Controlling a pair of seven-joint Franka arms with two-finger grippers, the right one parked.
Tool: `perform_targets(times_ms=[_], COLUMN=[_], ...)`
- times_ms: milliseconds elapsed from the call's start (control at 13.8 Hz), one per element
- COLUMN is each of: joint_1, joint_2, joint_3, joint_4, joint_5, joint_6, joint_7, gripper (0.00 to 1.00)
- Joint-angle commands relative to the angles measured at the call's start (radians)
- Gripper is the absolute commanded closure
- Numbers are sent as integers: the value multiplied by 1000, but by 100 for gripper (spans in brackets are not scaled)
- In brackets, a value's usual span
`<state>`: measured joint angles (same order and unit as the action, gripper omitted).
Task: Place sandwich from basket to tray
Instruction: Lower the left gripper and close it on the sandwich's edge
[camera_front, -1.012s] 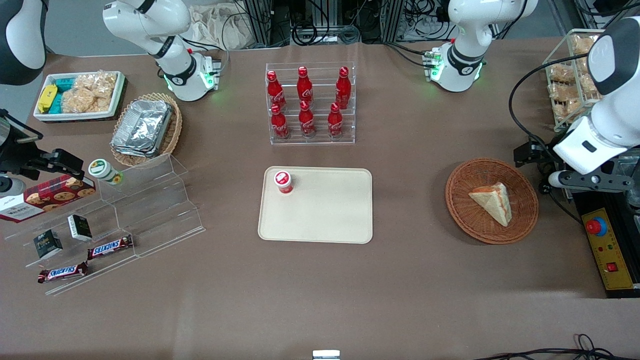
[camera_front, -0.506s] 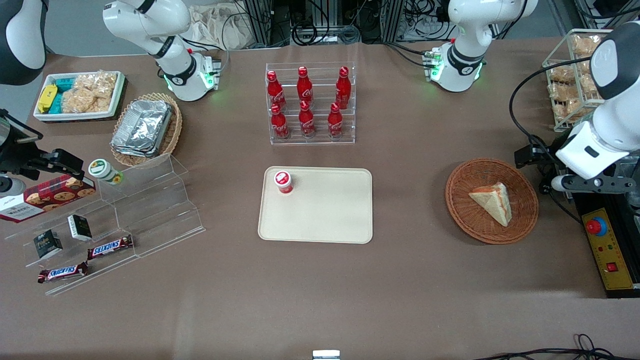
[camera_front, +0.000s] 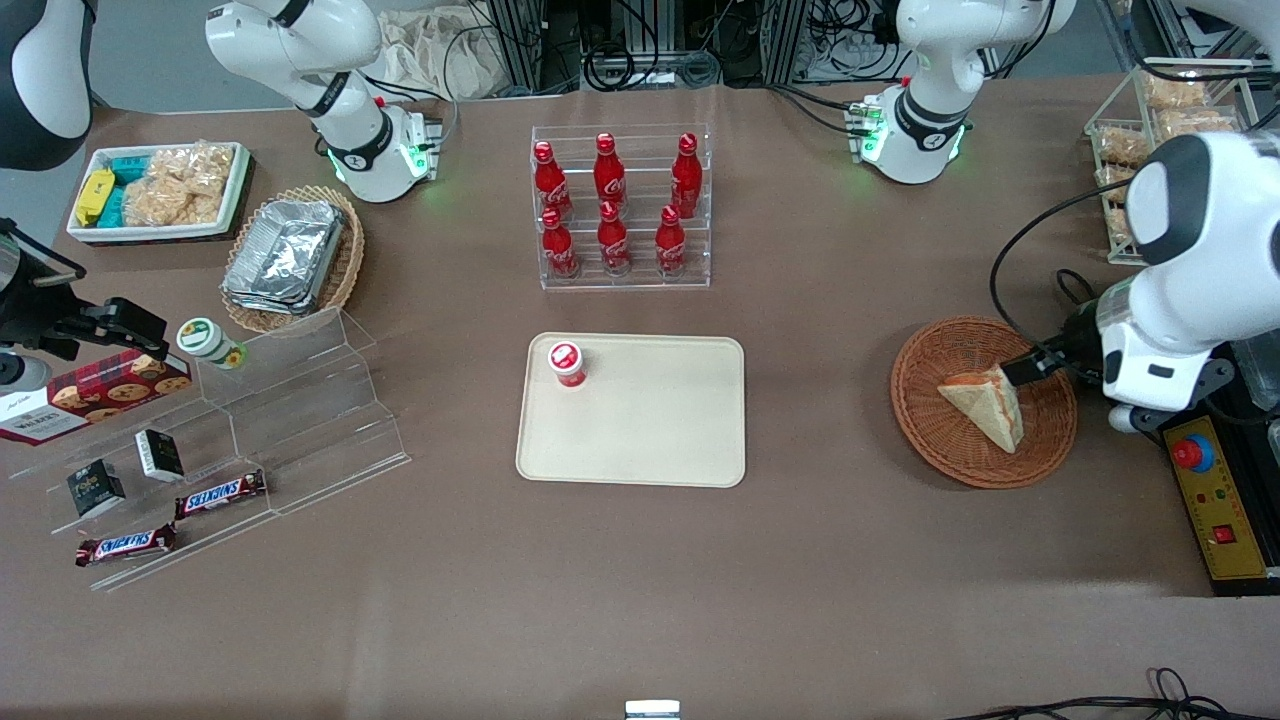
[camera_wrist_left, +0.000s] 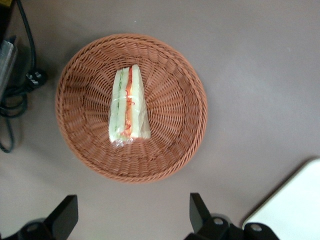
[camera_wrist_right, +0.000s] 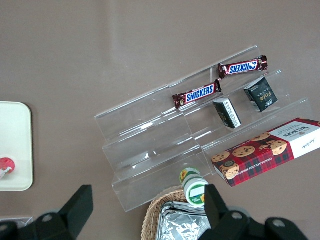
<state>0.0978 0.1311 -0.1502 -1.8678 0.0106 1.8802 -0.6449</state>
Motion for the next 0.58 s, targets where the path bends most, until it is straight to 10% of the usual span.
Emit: perform_targets(times_ms=[0, 506], joint_1=[0, 6], joint_2=[-22, 54], joint_3=[1, 14], joint_4=[-150, -341], joint_5=[58, 219], joint_6=[153, 427], joint_7=[-122, -372], gripper=[0, 0])
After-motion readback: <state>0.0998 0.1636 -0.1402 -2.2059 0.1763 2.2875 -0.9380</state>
